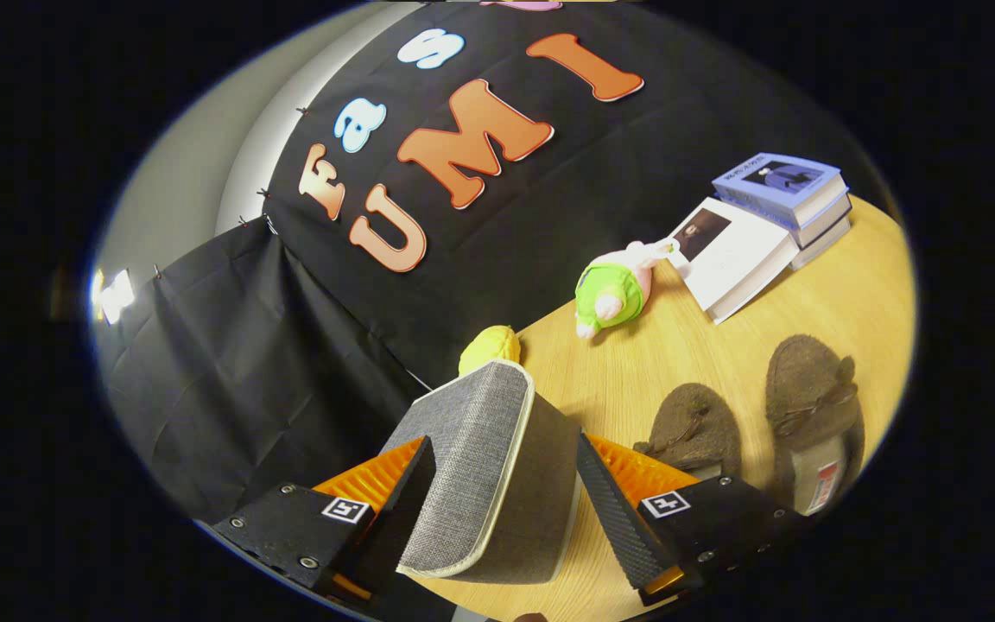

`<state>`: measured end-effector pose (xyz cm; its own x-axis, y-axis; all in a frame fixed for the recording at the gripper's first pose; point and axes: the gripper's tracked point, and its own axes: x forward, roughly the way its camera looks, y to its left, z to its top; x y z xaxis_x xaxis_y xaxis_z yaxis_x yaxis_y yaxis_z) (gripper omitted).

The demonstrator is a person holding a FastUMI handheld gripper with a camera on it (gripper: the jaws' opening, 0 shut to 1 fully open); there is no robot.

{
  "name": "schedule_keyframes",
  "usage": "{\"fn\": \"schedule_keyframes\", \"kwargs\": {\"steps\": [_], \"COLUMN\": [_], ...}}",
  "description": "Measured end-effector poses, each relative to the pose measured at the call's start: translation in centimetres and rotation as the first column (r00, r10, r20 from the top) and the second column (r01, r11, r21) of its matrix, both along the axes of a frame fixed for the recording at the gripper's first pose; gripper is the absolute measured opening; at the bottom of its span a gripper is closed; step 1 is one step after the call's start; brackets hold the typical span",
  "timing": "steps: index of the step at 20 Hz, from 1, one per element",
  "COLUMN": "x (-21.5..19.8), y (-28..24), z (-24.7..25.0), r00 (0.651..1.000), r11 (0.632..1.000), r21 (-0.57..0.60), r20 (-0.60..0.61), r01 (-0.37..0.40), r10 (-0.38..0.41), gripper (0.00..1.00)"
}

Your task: Open the storage box then place both shoes into the box .Put the left shoe in first, then the right shoe, with the right side of both shoes facing outward in a uniform manner.

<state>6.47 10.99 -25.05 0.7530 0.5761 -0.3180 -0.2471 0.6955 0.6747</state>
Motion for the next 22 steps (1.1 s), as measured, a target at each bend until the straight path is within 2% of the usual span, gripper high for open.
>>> {"fn": "schedule_keyframes", "kwargs": {"steps": [9,17,19,22], "x": [-0.1,-0.8,-1.1,-0.9], "y": [4.3,7.0,7.2,6.5], "z": [-2.4,-1.9,-2.0,-0.9], "r00": [0.991,0.968,0.964,0.97], "r11": [0.987,0.941,0.933,0.92], "r21": [0.114,0.271,0.297,0.348], "r20": [-0.063,-0.088,-0.109,-0.09], "r01": [-0.114,-0.203,-0.201,-0.181], "r10": [0.122,0.234,0.242,0.225], "gripper": [0.98,0.97,0.95,0.84]}}
